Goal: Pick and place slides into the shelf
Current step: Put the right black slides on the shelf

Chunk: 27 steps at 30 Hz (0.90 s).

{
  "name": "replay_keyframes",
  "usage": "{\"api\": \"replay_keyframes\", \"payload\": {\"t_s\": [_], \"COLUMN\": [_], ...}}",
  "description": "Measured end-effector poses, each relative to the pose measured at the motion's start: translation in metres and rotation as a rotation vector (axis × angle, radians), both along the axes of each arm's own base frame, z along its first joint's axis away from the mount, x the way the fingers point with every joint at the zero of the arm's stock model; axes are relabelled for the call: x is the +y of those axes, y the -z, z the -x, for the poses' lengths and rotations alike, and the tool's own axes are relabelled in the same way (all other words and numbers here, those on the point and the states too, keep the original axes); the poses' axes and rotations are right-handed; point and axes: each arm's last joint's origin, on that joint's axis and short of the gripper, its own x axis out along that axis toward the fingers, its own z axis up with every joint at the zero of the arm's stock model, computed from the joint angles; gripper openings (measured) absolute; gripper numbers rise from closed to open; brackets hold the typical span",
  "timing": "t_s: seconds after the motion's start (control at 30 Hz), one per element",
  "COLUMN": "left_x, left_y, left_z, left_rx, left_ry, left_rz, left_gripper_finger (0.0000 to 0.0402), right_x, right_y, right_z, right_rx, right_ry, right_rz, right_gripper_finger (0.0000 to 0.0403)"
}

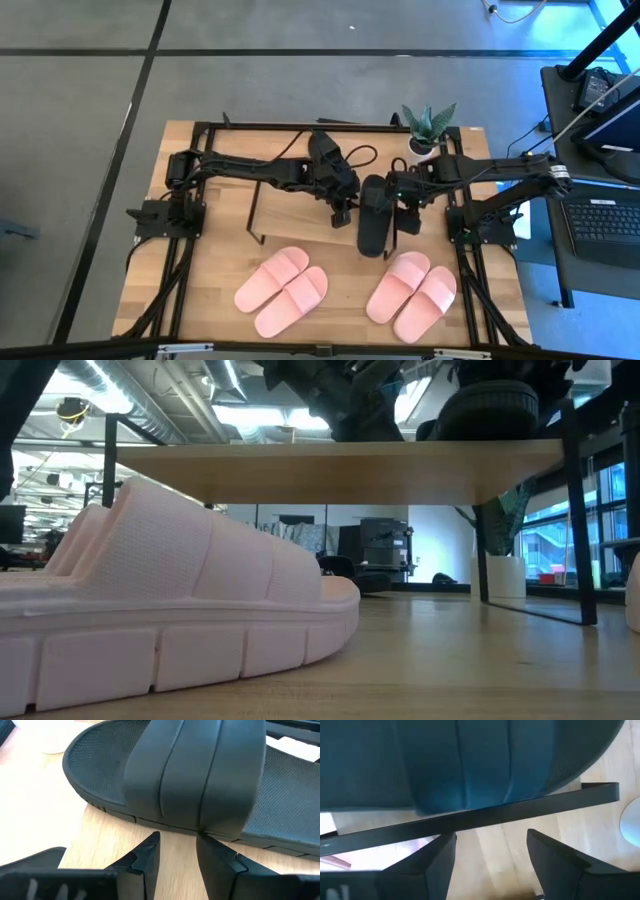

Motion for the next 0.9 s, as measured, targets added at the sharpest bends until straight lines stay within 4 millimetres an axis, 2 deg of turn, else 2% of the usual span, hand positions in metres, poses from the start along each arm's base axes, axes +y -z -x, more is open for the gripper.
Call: {"api": "replay_keyframes", "payload": {"t_s": [0.27,0.53,0.67,0.9], "left_x": [-0.001,-0.013,-0.018,-0.008], "left_y": [0.0,0.0,0.0,0.001], "left_z": [0.0,0.0,0.0,0.0], "left_rx": [0.005,0.007,0.006,0.007], "left_ry": [-0.01,-0.009,-0.013,-0.043], "left_rz": [0.015,0.148,0.095,0.085], "left_gripper_finger": [0.0119,0.0119,0.0119,0.0119], "right_x": [-0.005,-0.005,-0.005,-0.005], "right_y": [0.009,0.009,0.009,0.009], "right_z": [-0.008,-0.007,-0.007,-0.006], "right_rx": [0.052,0.061,0.062,0.064], "right_ry": [-0.021,-0.014,-0.014,-0.014], "right_rz": [0.006,0.009,0.009,0.009], "right_gripper_finger": [0.0243,0.0243,0.0243,0.0243]}}
